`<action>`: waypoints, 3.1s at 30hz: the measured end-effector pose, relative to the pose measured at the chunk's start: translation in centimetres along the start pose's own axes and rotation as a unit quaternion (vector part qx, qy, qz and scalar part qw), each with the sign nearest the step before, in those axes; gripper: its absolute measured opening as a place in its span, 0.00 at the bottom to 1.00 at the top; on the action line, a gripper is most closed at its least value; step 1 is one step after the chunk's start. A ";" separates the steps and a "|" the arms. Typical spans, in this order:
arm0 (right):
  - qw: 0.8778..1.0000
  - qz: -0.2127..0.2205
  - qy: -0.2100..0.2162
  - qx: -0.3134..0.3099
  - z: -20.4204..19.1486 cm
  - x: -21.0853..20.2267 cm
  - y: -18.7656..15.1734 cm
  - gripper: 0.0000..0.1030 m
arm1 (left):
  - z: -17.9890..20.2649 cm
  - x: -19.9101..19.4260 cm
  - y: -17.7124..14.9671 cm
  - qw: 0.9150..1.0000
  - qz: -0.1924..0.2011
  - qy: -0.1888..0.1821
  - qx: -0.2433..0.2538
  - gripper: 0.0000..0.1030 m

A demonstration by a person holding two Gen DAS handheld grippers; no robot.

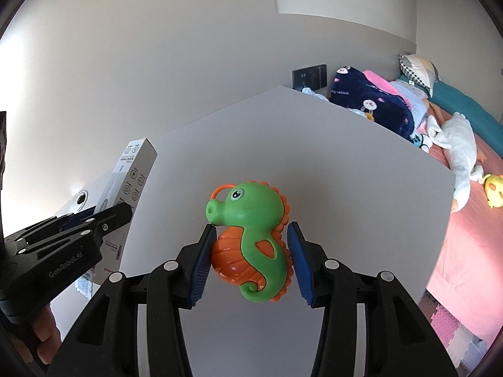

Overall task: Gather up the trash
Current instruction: 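Carry the thermometer box and green seahorse over the black bin, then open both tools over the bin to drop the box and seahorse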

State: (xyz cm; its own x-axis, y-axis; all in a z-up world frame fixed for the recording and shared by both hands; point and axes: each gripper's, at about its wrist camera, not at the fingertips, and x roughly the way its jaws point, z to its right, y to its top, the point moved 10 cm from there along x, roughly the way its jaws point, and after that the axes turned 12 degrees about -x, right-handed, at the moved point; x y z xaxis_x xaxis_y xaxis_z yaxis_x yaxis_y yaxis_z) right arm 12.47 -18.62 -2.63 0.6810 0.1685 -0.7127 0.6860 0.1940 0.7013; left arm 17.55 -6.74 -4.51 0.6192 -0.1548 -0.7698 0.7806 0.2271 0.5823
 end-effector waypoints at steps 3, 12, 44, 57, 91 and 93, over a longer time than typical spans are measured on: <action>1.000 0.003 -0.002 0.001 0.1 -1.0 -0.8 0.47 | 0.5 -0.5 -0.9 1.000 -0.001 -0.003 0.003 0.26; 1.000 0.015 -0.014 0.017 1.6 -4.3 -3.0 0.47 | 2.6 -2.3 -2.7 1.000 0.002 -0.013 0.025 0.26; 0.989 0.018 -0.098 0.109 13.2 -11.6 -12.4 0.47 | 15.6 -2.3 -10.6 0.986 -0.035 -0.085 0.140 0.26; 0.978 0.014 -0.141 0.155 18.6 -14.9 -16.7 0.47 | 22.0 -2.7 -14.7 0.972 -0.058 -0.124 0.193 0.26; 0.942 -0.008 -0.228 0.245 27.9 -17.9 -23.2 0.81 | 28.9 -2.8 -20.1 0.940 -0.062 -0.155 0.296 0.90; 0.942 -0.009 -0.227 0.245 27.9 -17.7 -23.2 0.81 | 28.8 -2.5 -20.1 0.941 -0.065 -0.153 0.295 0.90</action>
State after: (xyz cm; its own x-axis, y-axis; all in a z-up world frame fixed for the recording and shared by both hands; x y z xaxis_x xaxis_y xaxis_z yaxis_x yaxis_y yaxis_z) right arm -8.39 -53.12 -5.81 0.6307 -0.2832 -0.7225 0.6591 -0.2960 0.6914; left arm 2.73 -38.60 -6.76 0.4407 -0.4343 -0.7856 0.7064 -0.3723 0.6020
